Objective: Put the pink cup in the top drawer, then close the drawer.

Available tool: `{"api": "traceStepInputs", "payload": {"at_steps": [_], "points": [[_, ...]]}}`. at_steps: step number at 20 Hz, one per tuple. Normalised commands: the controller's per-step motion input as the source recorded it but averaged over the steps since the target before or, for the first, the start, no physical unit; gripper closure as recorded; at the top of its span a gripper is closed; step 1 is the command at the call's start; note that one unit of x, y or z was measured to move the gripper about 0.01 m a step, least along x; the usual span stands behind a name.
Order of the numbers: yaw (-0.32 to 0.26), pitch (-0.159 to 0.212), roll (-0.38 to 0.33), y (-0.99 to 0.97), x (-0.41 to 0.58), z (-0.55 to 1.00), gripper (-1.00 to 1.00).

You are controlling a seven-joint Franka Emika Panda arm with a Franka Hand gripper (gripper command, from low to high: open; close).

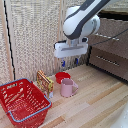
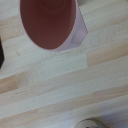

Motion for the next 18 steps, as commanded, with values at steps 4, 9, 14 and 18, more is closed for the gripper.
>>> {"api": "traceStepInputs", "payload": {"at_steps": [4,9,14,18], "points": [[0.019,-0.045,-0.050,-0.02,-0.194,-0.37,-1.00],[0.114,-0.042,-0.044,-0.15,-0.024,-0.24,-1.00],[0.146,-0.012,-0.037,-0.16,-0.003,-0.25,-1.00],[0.144,-0.033,-0.032,-0.16,0.000,-0.26,-1.00]]}}
